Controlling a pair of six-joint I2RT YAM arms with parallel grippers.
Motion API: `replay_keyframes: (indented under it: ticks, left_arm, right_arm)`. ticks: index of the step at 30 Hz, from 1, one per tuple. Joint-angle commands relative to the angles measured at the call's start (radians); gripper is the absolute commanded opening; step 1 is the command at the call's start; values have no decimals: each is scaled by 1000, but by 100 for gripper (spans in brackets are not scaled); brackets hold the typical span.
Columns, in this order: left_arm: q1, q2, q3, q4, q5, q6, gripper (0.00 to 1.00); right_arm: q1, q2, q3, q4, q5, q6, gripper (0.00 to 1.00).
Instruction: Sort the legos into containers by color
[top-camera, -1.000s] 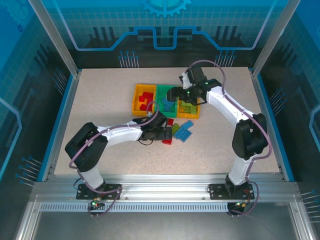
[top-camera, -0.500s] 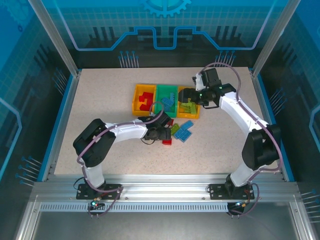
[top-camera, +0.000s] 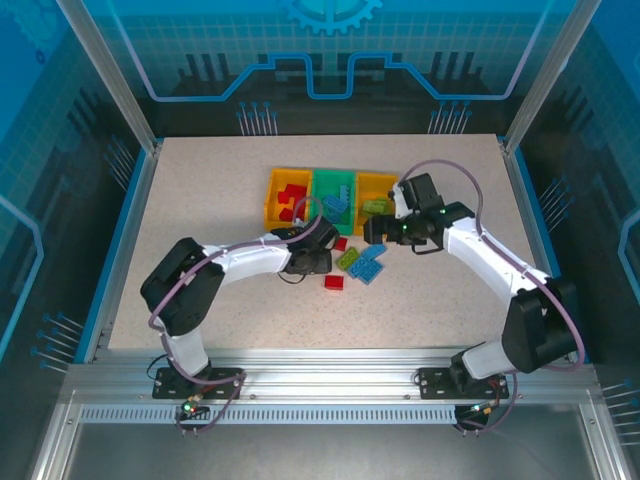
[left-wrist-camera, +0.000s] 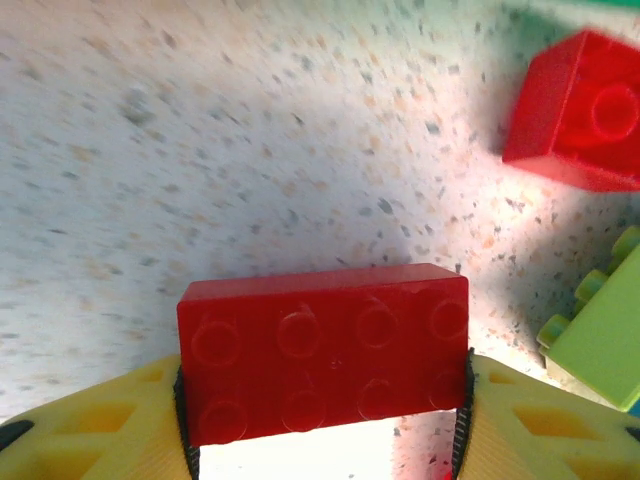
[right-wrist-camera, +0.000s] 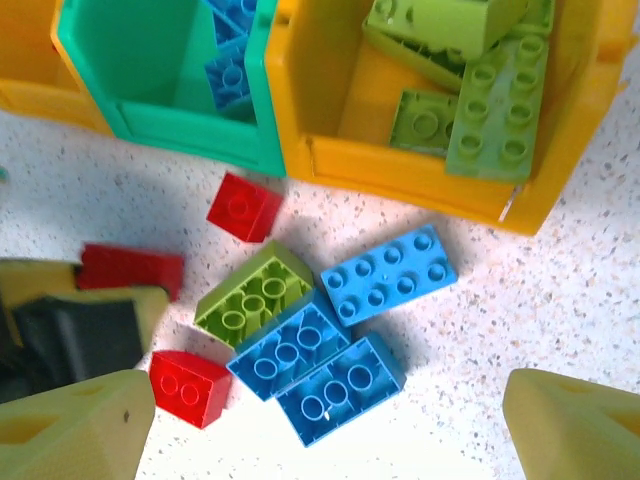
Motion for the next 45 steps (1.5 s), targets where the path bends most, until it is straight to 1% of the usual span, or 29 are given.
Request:
replay_keyframes:
  ticks: [1, 4, 8, 11, 16, 20, 25, 33, 36, 38, 40, 43, 45]
  left_arm:
    - [39, -102, 31, -53, -58, 49, 55]
    - [93, -134, 68, -58, -52, 91, 54]
    - [178, -132, 158, -76, -38, 163, 55]
    - [254, -97, 216, -81, 7, 190, 55]
    - [328, -11, 310, -86, 47, 233, 55]
    - [354, 59, 374, -92, 73, 243, 54]
    - [357, 81, 392, -87, 101, 246, 54]
    - [357, -26, 303, -37, 134, 231, 54]
    - [358, -69, 280, -34, 129, 232, 55]
    - [358, -92, 271, -40, 102, 238, 57]
    - [360, -104, 265, -43, 81, 250, 60]
    - [381, -100, 270, -60, 72, 251, 69]
    - [407, -91, 271, -61, 88, 245, 69]
  right_arm:
    - [28, -18, -55, 27, 14, -3, 91]
    - [71, -13, -88, 80, -15, 28, 90]
    - [144, 40, -69, 93, 48, 19, 91]
    - [155, 107, -44, 49, 77, 38, 90]
    - [156, 163, -54, 29, 80, 92, 89]
    - [158, 171, -79, 62, 71, 117, 88]
    - [156, 172, -65, 36, 91, 106, 88]
    - [137, 162, -61, 30, 105, 100, 89]
    - [131, 156, -55, 30, 115, 97, 89]
    - [123, 142, -41, 17, 139, 93, 89]
    - [105, 123, -35, 18, 135, 87, 88]
    - [68, 106, -20, 5, 128, 70, 86]
    - [42, 99, -12, -8, 131, 62, 85]
